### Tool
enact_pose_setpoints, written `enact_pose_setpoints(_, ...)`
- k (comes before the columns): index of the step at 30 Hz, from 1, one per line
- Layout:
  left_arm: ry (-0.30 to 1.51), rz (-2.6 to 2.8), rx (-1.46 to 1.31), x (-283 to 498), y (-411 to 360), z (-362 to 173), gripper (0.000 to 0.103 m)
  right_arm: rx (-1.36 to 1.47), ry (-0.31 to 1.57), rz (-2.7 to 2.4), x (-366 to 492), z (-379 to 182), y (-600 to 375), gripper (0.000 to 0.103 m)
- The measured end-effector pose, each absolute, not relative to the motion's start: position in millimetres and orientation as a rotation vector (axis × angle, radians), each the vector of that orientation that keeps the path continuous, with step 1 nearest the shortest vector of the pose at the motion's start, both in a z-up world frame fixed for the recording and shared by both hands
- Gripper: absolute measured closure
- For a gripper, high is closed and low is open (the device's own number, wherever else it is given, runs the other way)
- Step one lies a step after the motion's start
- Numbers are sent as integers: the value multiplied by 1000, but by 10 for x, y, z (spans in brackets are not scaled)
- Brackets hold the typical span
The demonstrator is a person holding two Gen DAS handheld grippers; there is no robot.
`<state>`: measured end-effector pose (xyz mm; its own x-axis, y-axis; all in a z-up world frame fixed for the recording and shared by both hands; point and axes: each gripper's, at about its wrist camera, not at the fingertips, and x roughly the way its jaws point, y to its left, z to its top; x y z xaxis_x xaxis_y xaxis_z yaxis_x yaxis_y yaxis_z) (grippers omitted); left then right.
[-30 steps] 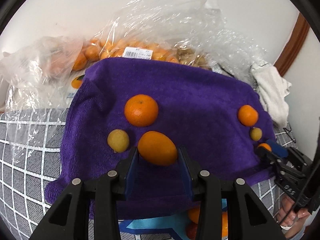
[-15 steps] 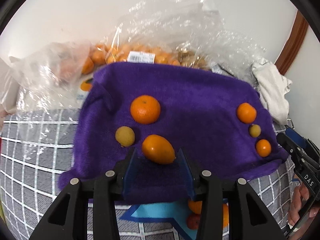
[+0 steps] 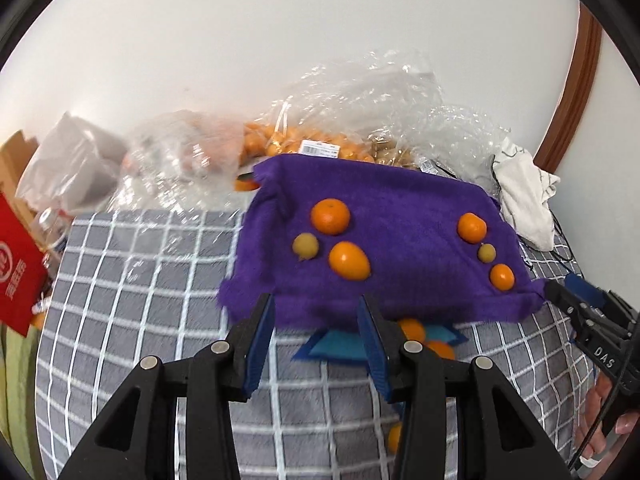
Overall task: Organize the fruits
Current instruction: 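Move both grippers back toward the fruit on the blue star mat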
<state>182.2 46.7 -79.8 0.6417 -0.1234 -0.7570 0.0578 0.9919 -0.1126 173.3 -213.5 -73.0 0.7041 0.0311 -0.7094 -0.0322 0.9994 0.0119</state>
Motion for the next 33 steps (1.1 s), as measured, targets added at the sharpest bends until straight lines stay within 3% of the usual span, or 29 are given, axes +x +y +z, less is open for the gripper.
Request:
enact_pose_setpoints(15,877,-28,-144,1132,946,-1044,63,7,817,98,1332,-983,-1830,48)
enact_pose_setpoints(33,941,-38,-203,1055,1330,-1429,62,-25,897,236,1634,-1489,-1182,48)
